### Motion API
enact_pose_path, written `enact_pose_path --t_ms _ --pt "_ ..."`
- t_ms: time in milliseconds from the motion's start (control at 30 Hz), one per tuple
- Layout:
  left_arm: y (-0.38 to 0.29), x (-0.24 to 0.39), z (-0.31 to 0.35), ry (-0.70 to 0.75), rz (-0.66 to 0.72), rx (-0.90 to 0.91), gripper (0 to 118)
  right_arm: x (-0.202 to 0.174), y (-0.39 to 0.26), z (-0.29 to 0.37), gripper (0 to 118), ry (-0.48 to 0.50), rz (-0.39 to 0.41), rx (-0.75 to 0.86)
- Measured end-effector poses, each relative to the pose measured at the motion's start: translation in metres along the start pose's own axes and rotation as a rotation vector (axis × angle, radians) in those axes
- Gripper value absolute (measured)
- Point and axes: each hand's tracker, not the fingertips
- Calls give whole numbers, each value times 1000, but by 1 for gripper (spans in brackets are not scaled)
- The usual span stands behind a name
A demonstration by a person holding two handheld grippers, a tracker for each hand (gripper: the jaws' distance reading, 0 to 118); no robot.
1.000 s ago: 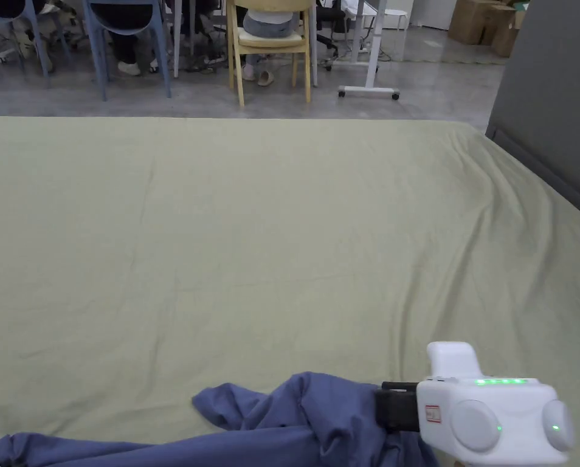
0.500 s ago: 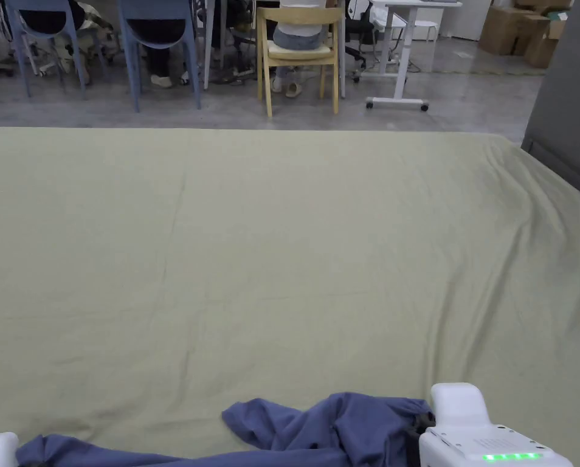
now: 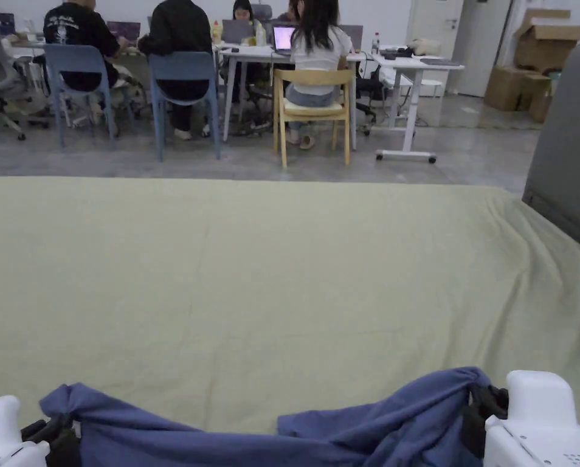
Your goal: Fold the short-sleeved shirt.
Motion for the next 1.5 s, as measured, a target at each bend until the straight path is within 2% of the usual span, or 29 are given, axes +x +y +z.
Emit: enact_pose_path --t_ms 100,133,233,333,500,600,700,833,933,1167,1333,1500 --pt "30 3 43 -12 -39 101 1 8 35 32 12 36 -98 77" --pt "40 3 58 1 -44 114 1 10 47 44 12 31 -105 104" --pt "72 -4 104 -17 5 204 1 15 85 82 12 -22 -36 227" --pt "104 -5 148 31 -43 300 1 29 129 119 12 -3 -38 332" --pt "154 0 208 16 -19 433 1 42 190 174 12 -64 29 435" --pt "178 15 232 52 -75 472 1 40 209 192 12 -111 65 458" --pt "187 28 249 72 -100 495 1 37 216 207 12 -136 66 469" --pt "186 31 265 61 -94 505 1 44 216 223 12 -130 19 474" --pt "182 30 268 53 -97 504 1 47 213 226 12 -131 16 473" --pt "177 27 240 79 -97 500 1 44 207 203 12 -118 70 456" --pt "193 33 188 99 -97 458 1 38 224 152 12 -101 49 418" --pt "220 41 109 85 -78 437 1 36 244 67 12 -119 19 416"
